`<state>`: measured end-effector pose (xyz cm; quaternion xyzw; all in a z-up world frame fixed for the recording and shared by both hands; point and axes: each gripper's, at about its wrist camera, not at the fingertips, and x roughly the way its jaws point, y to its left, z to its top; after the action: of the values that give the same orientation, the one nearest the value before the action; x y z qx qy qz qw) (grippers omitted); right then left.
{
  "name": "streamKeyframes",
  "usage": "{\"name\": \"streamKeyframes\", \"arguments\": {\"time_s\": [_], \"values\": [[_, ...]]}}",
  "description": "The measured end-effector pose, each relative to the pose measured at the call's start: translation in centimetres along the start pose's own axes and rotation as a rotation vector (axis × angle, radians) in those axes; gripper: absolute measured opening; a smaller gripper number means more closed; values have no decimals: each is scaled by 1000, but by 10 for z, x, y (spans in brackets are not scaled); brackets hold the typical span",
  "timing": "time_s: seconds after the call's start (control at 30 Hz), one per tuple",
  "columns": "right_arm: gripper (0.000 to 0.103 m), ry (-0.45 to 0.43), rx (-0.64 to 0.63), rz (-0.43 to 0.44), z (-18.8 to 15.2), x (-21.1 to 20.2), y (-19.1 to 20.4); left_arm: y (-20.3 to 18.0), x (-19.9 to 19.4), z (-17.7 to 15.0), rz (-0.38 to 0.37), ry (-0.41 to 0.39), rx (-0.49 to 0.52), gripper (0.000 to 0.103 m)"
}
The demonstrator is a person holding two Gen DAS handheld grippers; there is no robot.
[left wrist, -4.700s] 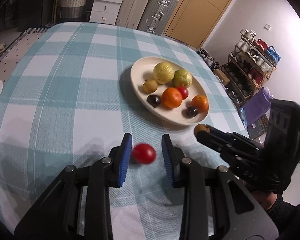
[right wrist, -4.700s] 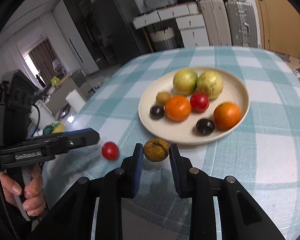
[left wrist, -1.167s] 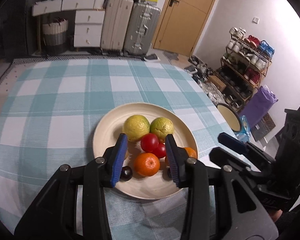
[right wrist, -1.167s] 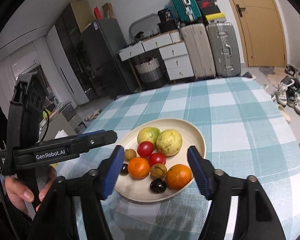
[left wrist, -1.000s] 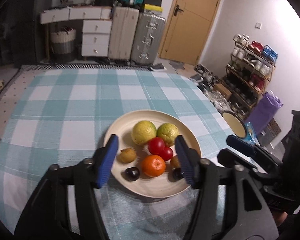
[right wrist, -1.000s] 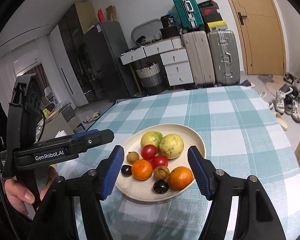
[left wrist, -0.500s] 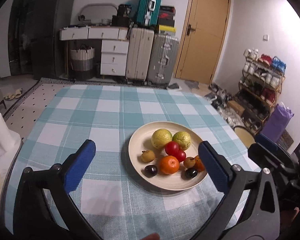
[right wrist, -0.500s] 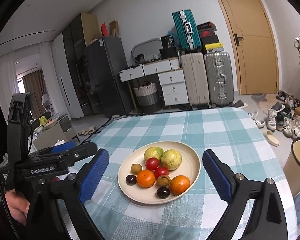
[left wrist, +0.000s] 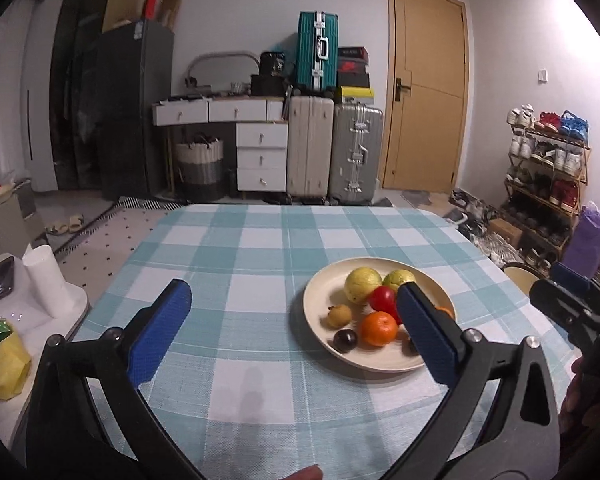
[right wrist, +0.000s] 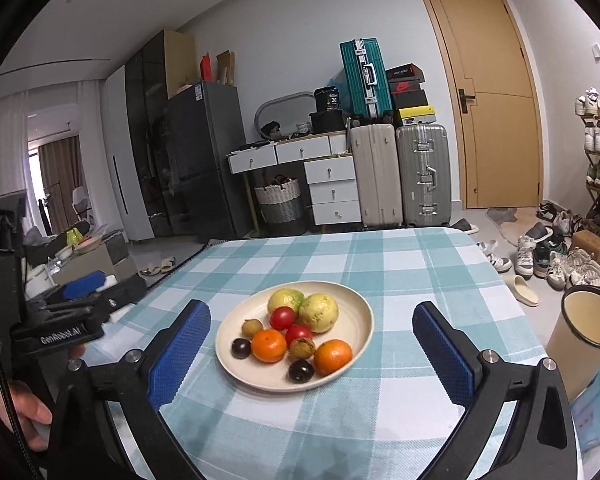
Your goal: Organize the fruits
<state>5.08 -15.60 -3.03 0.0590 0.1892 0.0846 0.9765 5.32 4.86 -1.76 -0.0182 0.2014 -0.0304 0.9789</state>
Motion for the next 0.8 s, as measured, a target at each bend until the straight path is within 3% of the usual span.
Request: {"name": "streamKeyframes", "arguments": {"time_s": [0.47,0.63,0.8], "values": [[103,-103,-86,-114,-25,-6,-4,1,8,-30,57,-90,41,102],[103,-102,-105,-109,-29,-2,-2,0,6,-34,74,-156,50,102],[103,-70,-104,-110,-29,3,-2,-3,16,-42,65,-130,54,102]]}}
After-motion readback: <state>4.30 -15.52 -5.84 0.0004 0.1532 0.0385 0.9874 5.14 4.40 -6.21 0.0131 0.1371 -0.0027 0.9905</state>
